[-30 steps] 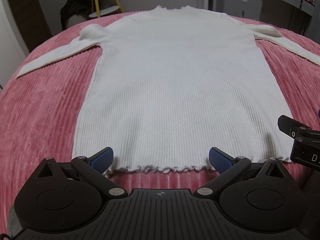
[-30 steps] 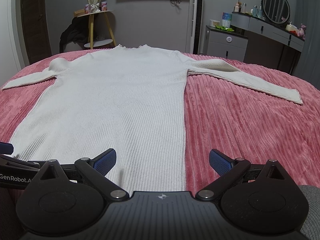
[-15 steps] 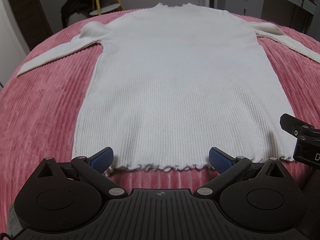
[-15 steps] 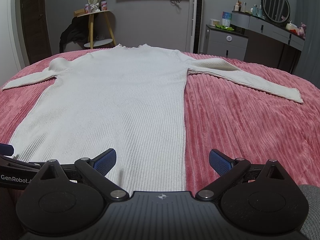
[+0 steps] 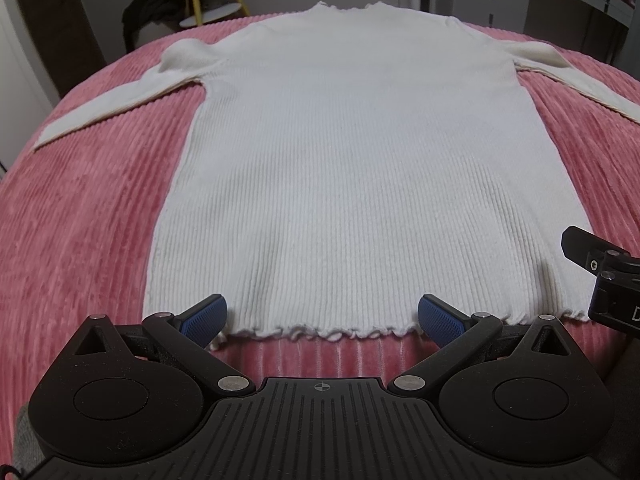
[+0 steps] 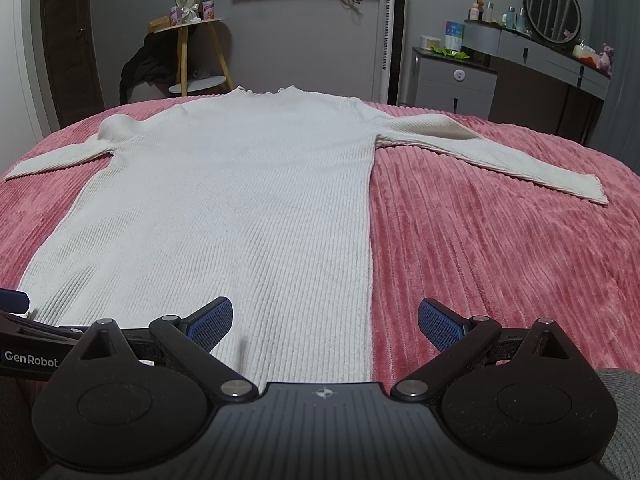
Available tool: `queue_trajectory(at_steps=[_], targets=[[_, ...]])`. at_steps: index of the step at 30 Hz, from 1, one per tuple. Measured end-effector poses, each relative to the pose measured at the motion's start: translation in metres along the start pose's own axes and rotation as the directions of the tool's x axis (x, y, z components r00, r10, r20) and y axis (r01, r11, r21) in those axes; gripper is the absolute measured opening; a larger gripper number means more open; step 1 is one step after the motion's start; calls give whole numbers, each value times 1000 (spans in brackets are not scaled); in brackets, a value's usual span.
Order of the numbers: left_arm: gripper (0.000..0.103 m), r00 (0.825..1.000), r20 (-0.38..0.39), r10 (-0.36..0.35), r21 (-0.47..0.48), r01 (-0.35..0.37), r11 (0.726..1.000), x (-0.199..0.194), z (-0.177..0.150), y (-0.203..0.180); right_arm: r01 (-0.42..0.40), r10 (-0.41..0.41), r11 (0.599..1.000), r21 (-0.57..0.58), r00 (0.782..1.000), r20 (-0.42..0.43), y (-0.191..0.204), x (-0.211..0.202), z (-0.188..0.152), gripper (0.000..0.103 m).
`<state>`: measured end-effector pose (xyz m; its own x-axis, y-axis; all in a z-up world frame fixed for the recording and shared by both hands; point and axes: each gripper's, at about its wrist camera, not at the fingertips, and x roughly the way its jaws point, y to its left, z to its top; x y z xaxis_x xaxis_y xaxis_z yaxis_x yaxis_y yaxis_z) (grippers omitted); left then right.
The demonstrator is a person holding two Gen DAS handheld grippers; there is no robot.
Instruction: Fold small clothes
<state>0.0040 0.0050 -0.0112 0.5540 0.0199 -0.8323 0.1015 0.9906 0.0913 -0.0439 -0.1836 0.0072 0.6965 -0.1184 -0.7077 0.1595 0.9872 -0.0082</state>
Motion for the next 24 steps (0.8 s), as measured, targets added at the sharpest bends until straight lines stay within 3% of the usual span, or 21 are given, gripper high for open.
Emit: queue_trajectory(at_steps=[24], targets=[[103, 1000, -12, 6, -1, -6, 1000, 4, -1, 0, -7, 8, 1000, 9, 1000, -8, 0, 3, -3, 99]])
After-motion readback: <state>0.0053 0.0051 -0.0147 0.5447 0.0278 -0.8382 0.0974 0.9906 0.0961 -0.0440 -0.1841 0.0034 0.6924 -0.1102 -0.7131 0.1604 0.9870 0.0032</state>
